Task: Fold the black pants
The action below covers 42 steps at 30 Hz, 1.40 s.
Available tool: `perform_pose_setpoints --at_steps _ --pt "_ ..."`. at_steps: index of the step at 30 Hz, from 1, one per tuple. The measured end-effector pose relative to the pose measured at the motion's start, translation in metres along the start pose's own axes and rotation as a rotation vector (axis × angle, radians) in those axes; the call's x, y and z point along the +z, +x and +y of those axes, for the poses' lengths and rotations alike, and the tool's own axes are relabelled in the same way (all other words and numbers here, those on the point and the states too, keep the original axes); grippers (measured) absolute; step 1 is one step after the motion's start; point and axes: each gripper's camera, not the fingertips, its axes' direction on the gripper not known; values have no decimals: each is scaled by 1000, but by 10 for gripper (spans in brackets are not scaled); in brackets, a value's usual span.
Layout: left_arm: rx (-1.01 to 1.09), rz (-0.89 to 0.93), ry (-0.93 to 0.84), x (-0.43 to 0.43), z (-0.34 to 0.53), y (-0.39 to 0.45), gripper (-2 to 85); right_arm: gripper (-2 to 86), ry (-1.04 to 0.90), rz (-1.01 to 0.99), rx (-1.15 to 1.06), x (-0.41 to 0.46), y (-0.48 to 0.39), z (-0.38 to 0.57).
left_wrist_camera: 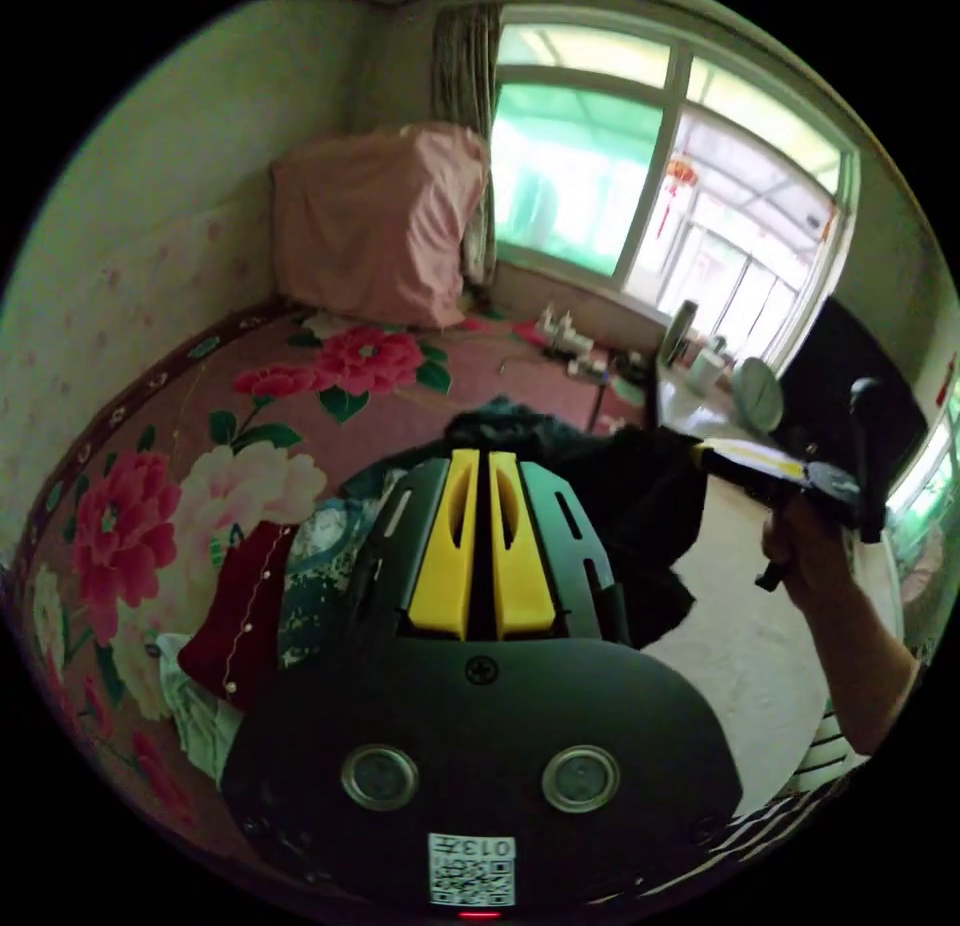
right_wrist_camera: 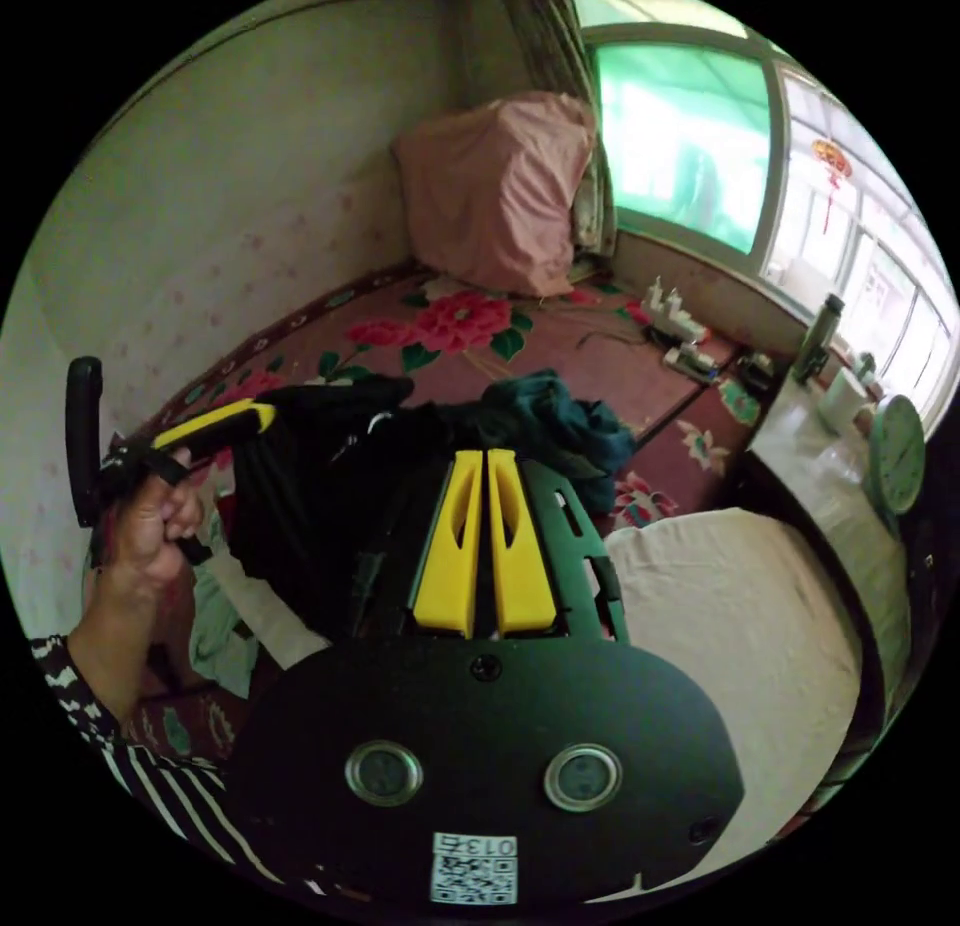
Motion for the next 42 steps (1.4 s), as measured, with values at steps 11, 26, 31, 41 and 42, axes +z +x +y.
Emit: perform_pose_setpoints --at_steps 11,26,31,41,42 --pt "318 499 514 -172 -63 114 4 1 538 426 169 -332 52 85" --pt "619 1217 648 -281 -13 346 3 2 705 1237 209 -692 39 277" --pt "559 1262 577 -273 5 391 4 5 613 1202 199 -715 100 276" --pt "346 615 347 -152 81 389 5 9 434 557 57 -499 271 279" --pt "341 551 318 -140 90 386 6 10 395 453 50 -453 286 281"
